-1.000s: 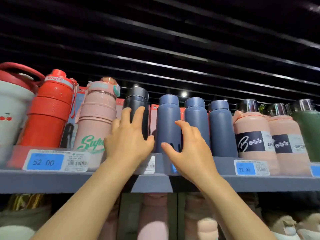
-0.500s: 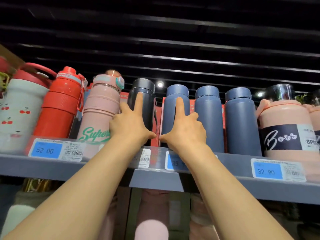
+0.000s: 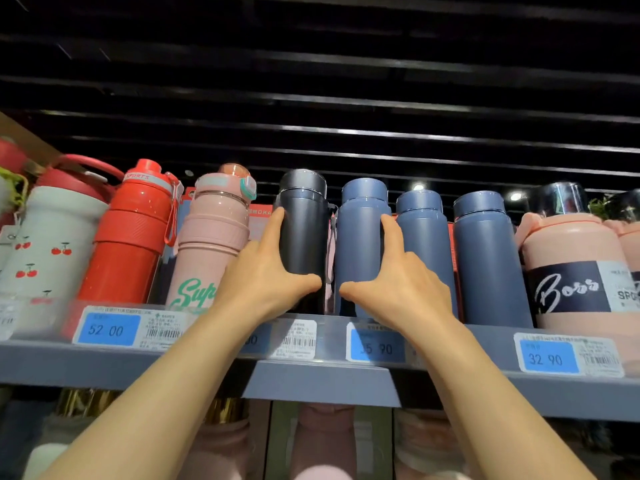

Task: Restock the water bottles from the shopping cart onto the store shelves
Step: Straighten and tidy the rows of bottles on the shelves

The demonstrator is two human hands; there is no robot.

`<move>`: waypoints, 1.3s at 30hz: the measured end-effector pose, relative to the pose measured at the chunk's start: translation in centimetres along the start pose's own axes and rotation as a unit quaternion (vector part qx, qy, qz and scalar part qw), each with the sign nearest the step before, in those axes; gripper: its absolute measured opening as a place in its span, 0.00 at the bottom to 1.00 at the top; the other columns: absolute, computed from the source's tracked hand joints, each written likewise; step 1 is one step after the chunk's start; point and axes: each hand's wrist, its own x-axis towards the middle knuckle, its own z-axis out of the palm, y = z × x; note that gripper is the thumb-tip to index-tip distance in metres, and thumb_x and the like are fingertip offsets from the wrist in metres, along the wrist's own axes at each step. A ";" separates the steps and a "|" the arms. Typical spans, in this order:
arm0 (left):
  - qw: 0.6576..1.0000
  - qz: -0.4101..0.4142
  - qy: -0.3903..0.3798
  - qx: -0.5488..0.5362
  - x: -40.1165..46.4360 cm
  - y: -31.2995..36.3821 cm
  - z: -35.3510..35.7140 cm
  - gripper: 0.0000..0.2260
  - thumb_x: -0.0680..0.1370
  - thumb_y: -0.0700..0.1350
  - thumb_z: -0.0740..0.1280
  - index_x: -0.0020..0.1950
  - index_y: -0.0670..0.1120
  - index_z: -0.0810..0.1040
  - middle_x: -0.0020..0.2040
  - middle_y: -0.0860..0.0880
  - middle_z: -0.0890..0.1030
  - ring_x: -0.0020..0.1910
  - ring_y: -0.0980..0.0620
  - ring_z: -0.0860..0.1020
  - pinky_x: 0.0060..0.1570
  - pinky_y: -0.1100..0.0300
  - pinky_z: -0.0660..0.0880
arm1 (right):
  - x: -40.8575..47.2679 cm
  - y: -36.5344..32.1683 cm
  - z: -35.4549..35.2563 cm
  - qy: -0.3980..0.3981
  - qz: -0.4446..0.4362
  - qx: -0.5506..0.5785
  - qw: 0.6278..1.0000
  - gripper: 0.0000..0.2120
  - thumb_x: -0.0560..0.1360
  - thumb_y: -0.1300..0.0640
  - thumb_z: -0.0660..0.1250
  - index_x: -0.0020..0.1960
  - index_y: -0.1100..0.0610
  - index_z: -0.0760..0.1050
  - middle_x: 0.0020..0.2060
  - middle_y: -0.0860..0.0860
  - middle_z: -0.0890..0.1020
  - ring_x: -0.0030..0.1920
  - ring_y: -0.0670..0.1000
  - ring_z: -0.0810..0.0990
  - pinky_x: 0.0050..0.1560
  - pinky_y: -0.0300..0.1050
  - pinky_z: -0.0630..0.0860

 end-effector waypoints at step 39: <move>0.992 -0.026 0.059 0.113 -1.4 0.0 0.6 0.39 0.73 0.58 0.64 0.76 0.61 0.44 0.71 0.45 0.64 0.61 0.39 0.72 0.45 0.52 0.64 | -0.9 -0.5 0.9 0.040 0.077 0.051 0.995 0.46 0.70 0.48 0.65 0.76 0.46 0.36 0.55 0.53 0.75 0.51 0.57 0.75 0.45 0.48 0.68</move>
